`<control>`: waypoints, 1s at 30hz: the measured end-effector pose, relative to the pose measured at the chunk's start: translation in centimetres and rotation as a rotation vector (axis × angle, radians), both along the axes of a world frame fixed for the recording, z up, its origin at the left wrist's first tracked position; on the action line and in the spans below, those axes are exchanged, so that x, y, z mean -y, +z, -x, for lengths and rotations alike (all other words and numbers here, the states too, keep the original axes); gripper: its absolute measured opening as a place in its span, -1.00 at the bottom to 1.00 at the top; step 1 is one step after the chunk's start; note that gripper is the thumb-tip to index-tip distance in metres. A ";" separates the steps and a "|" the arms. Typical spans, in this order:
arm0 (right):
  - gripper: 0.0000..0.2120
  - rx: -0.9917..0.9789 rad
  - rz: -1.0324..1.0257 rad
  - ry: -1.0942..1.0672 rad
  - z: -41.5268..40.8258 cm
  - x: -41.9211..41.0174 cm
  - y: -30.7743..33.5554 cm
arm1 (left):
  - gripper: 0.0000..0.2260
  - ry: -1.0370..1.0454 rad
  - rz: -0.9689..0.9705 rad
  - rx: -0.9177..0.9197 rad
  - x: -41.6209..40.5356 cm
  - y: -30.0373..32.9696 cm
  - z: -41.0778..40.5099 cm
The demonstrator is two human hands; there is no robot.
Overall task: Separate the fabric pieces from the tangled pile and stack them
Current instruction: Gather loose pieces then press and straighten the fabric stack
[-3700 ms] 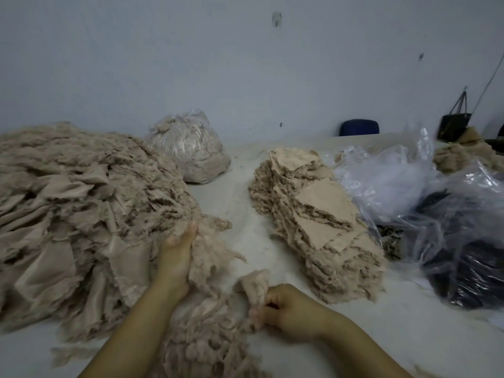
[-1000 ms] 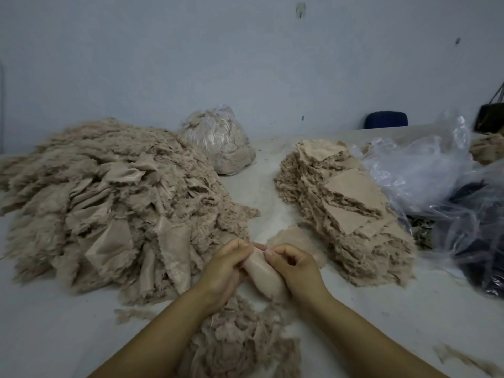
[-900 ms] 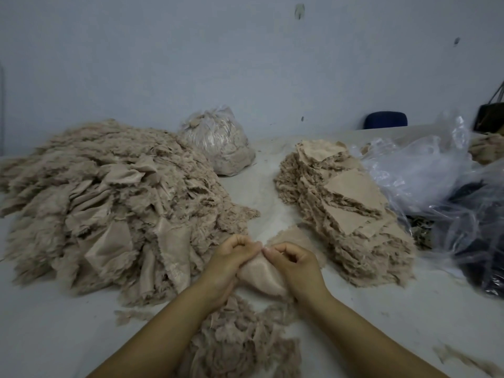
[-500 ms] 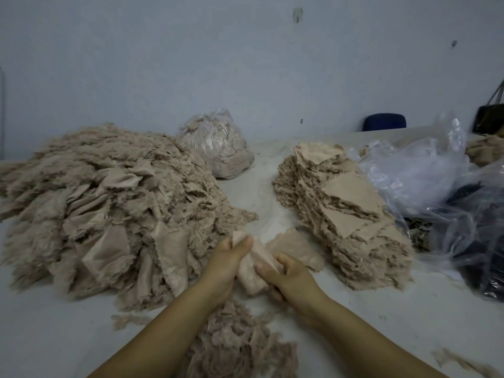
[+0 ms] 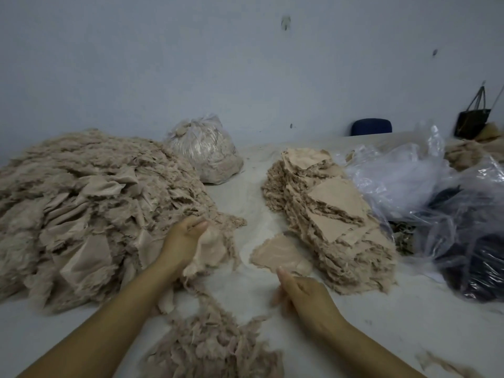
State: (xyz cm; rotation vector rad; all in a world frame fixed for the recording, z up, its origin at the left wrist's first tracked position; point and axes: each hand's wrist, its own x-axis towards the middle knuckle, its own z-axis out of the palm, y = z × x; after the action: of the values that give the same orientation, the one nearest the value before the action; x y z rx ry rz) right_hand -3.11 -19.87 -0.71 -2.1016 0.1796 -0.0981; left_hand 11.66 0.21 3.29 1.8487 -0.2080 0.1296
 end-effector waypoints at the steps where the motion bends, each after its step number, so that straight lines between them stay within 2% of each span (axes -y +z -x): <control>1: -0.53 0.071 0.087 -0.006 -0.2 0.1 0.3 | -0.80 -0.080 -0.041 0.017 0.4 0.5 0.3; 3: -0.83 0.237 0.087 -0.025 -1.1 -0.4 1.1 | -0.82 -0.255 -0.150 0.074 2.3 1.1 1.4; 6: -0.53 0.248 -0.115 -0.016 -2.7 -1.5 1.9 | -0.81 -0.439 -0.132 0.090 5.7 2.0 2.4; 9: -0.67 0.276 -0.298 -0.224 -3.9 -1.0 2.7 | -0.75 -0.454 -0.050 0.063 7.8 2.6 1.6; 11: -0.74 0.316 -0.193 -0.344 -4.6 -0.1 3.0 | -0.75 -0.408 -0.057 0.048 8.8 2.0 0.3; 13: -0.63 0.276 0.054 -0.366 -5.0 0.4 2.8 | -0.77 -0.365 -0.098 -0.002 9.7 0.6 -1.0; 15: -0.49 0.235 0.388 -0.330 -5.0 0.3 1.7 | -0.70 -0.382 -0.129 -0.099 10.2 -1.3 -1.8; 16: -0.47 0.221 0.513 -0.302 -4.9 0.0 1.1 | -0.65 -0.404 -0.168 -0.124 10.2 -2.3 -2.0; 18: -0.51 0.119 0.657 -0.186 -4.9 -0.1 -0.3 | -0.60 -0.409 -0.346 -0.063 9.8 -4.2 -2.3; 21: -0.50 -0.043 0.747 -0.001 -5.2 0.3 -1.6 | -0.64 -0.411 -0.441 0.042 7.9 -4.9 -2.5; 23: -0.52 0.016 0.771 0.060 -5.6 0.7 -2.1 | -0.70 -0.328 -0.518 0.258 6.0 -4.4 -3.2; 25: -0.55 0.060 0.770 0.078 -5.9 0.9 -2.4 | -0.61 -0.238 -0.767 0.449 3.9 -4.0 -3.9; 27: -0.58 0.078 0.781 0.076 -6.1 1.1 -2.4 | -0.62 -0.230 -0.938 0.337 1.8 -4.0 -3.9; 30: -0.69 0.065 0.772 0.063 -6.4 1.1 -2.1 | -0.86 -0.291 -0.835 0.279 -0.3 -4.5 -2.4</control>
State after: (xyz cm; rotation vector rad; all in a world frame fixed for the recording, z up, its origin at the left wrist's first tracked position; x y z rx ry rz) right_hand 3.33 -20.97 -2.81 -2.8647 0.0324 -0.2257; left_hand 14.05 0.49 -1.19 2.5939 -0.8190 0.1042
